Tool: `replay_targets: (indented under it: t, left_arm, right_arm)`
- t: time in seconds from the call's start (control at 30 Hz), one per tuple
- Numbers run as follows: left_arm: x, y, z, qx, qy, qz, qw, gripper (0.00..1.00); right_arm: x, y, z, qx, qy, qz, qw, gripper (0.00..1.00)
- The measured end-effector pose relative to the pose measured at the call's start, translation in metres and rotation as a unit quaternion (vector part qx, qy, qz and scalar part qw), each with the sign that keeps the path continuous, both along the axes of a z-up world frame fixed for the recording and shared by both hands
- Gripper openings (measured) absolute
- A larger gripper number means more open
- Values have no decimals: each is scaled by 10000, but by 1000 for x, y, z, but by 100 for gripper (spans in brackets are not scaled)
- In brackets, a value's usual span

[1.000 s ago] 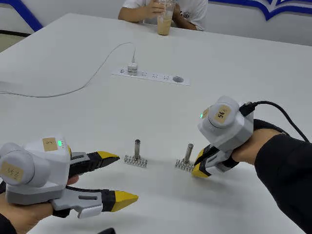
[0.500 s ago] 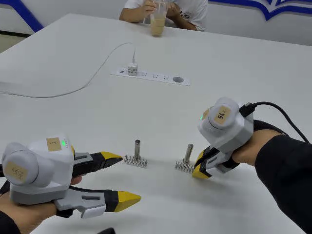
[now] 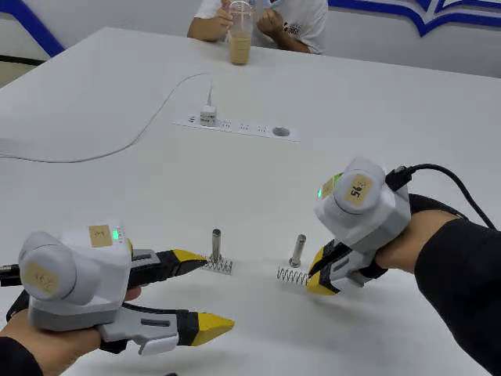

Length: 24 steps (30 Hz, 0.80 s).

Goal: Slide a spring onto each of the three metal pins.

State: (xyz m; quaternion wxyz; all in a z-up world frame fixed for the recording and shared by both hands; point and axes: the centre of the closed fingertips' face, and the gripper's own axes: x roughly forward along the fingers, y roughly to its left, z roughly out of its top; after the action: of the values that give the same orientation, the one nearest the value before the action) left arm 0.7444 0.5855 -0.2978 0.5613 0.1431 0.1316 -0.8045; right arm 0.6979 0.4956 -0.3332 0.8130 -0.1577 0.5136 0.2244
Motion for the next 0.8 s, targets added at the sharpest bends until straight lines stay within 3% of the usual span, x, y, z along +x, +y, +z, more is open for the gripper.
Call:
replay_targets:
  t: [0.8]
  left_arm:
    - [-18, -12, 6, -119, -74, -462, 9988, 41]
  right_arm:
    - [6, 48, 29, 151, -204, 797, 9965, 12]
